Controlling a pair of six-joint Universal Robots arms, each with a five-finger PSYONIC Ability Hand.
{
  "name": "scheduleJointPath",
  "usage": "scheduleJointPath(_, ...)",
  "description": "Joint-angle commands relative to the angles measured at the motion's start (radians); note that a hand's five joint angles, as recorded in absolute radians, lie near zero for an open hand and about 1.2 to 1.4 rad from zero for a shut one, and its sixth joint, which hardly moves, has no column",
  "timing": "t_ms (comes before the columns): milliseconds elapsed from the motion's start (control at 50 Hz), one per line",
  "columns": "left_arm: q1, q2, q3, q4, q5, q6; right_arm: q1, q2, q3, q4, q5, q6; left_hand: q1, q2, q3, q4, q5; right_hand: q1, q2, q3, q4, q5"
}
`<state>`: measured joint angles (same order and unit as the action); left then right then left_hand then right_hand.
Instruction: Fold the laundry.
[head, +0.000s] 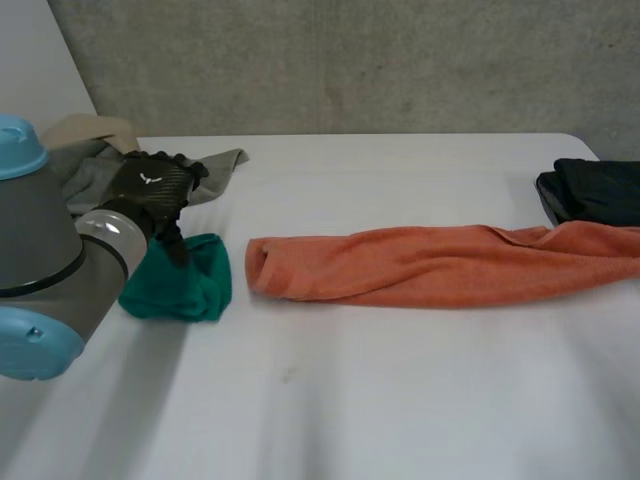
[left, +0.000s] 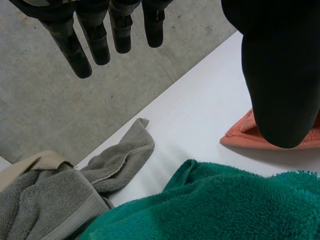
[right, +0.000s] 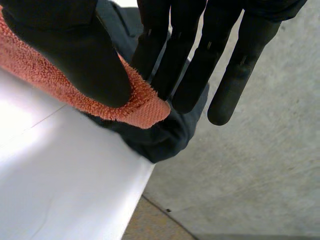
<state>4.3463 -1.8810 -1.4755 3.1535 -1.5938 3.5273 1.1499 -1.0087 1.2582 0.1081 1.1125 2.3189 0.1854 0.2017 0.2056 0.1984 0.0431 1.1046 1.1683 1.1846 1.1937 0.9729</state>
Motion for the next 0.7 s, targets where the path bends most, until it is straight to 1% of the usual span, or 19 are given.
scheduleJointPath(20, 0.004, 0.022, -0.019, 0.002, 0.008, -0.011, 0.206, -0.066, -0.002, -0.126, 0.012, 0.016, -0.011, -0.027, -0.031, -0.024, -0.043, 0.292, 0.228, 0.212, 0.203, 0.249)
scheduleJointPath(60, 0.004, 0.029, -0.023, 0.002, 0.005, -0.011, 0.269, -0.090, 0.009, -0.180, 0.012, 0.028, -0.011, -0.027, -0.031, -0.024, -0.043, 0.292, 0.228, 0.212, 0.203, 0.249)
scheduleJointPath(80, 0.006, 0.039, -0.031, 0.002, 0.005, -0.011, 0.333, -0.112, 0.023, -0.239, 0.007, 0.046, -0.011, -0.027, -0.031, -0.024, -0.043, 0.292, 0.228, 0.212, 0.203, 0.249)
scheduleJointPath(140, 0.009, 0.057, -0.043, 0.003, 0.009, -0.011, 0.436, -0.133, 0.044, -0.329, -0.006, 0.068, -0.011, -0.027, -0.031, -0.024, -0.043, 0.292, 0.228, 0.212, 0.203, 0.249)
scheduleJointPath(160, 0.012, 0.071, -0.054, 0.003, 0.009, -0.013, 0.509, -0.130, 0.056, -0.390, -0.020, 0.080, -0.011, -0.027, -0.031, -0.024, -0.043, 0.292, 0.228, 0.212, 0.203, 0.249)
scheduleJointPath(220, 0.015, 0.088, -0.068, 0.003, 0.009, -0.021, 0.621, -0.110, 0.066, -0.471, -0.049, 0.094, -0.011, -0.027, -0.031, -0.024, -0.043, 0.292, 0.228, 0.212, 0.203, 0.249)
scheduleJointPath(240, 0.018, 0.100, -0.075, 0.003, 0.009, -0.027, 0.698, -0.085, 0.061, -0.517, -0.063, 0.102, -0.011, -0.027, -0.031, -0.024, -0.043, 0.292, 0.228, 0.212, 0.203, 0.249)
scheduleJointPath(280, 0.021, 0.109, -0.086, 0.003, 0.009, -0.033, 0.763, -0.051, 0.053, -0.550, -0.078, 0.105, -0.011, -0.027, -0.031, -0.024, -0.043, 0.292, 0.228, 0.212, 0.203, 0.249)
scheduleJointPath(300, 0.023, 0.120, -0.095, 0.003, 0.009, -0.039, 0.827, -0.009, 0.040, -0.564, -0.091, 0.105, -0.011, -0.027, -0.031, -0.024, -0.043, 0.292, 0.228, 0.212, 0.203, 0.249)
scheduleJointPath(360, 0.024, 0.129, -0.108, 0.005, 0.011, -0.047, 0.912, 0.068, 0.004, -0.562, -0.105, 0.099, -0.011, -0.027, -0.031, -0.024, -0.043, 0.292, 0.228, 0.212, 0.203, 0.249)
scheduleJointPath(380, 0.024, 0.135, -0.117, 0.008, 0.012, -0.051, 0.960, 0.125, -0.025, -0.550, -0.109, 0.094, -0.011, -0.027, -0.031, -0.024, -0.043, 0.292, 0.228, 0.212, 0.203, 0.249)
scheduleJointPath(460, 0.024, 0.140, -0.137, 0.019, 0.015, -0.053, 1.054, 0.249, -0.095, -0.501, -0.109, 0.060, -0.011, -0.027, -0.031, -0.024, -0.043, 0.292, 0.228, 0.212, 0.203, 0.249)
scheduleJointPath(500, 0.023, 0.138, -0.141, 0.025, 0.015, -0.053, 1.097, 0.306, -0.144, -0.449, -0.089, 0.005, -0.011, -0.027, -0.031, -0.024, -0.043, 0.292, 0.228, 0.212, 0.203, 0.249)
scheduleJointPath(560, 0.021, 0.135, -0.143, 0.029, 0.015, -0.053, 1.111, 0.300, -0.174, -0.394, -0.030, -0.038, -0.011, -0.027, -0.031, -0.024, -0.043, 0.268, 0.204, 0.188, 0.179, 0.225)
scheduleJointPath(580, 0.019, 0.135, -0.143, 0.030, 0.015, -0.053, 1.108, 0.289, -0.174, -0.384, -0.014, -0.036, -0.011, -0.027, -0.031, -0.024, -0.043, 0.102, 0.038, 0.022, 0.013, 0.059)
scheduleJointPath(600, 0.019, 0.134, -0.141, 0.034, 0.015, -0.053, 1.099, 0.256, -0.168, -0.369, 0.007, -0.023, -0.011, -0.027, -0.031, -0.024, -0.043, -0.335, -0.399, -0.415, -0.425, -0.378)
scheduleJointPath(620, 0.018, 0.132, -0.140, 0.036, 0.015, -0.053, 1.088, 0.240, -0.163, -0.367, 0.016, -0.007, -0.011, -0.027, -0.031, -0.024, -0.043, -0.607, -0.671, -0.687, -0.696, -0.650)
scheduleJointPath(640, 0.015, 0.129, -0.135, 0.040, 0.015, -0.053, 1.065, 0.207, -0.143, -0.367, 0.030, 0.035, -0.011, -0.027, -0.031, -0.024, -0.043, -0.930, -0.994, -1.010, -1.019, -0.973)
scheduleJointPath(700, 0.007, 0.120, -0.123, 0.049, 0.015, -0.053, 1.032, 0.141, -0.103, -0.367, 0.049, 0.120, -0.011, -0.027, -0.031, -0.024, -0.043, -0.930, -0.994, -1.010, -1.019, -0.973)
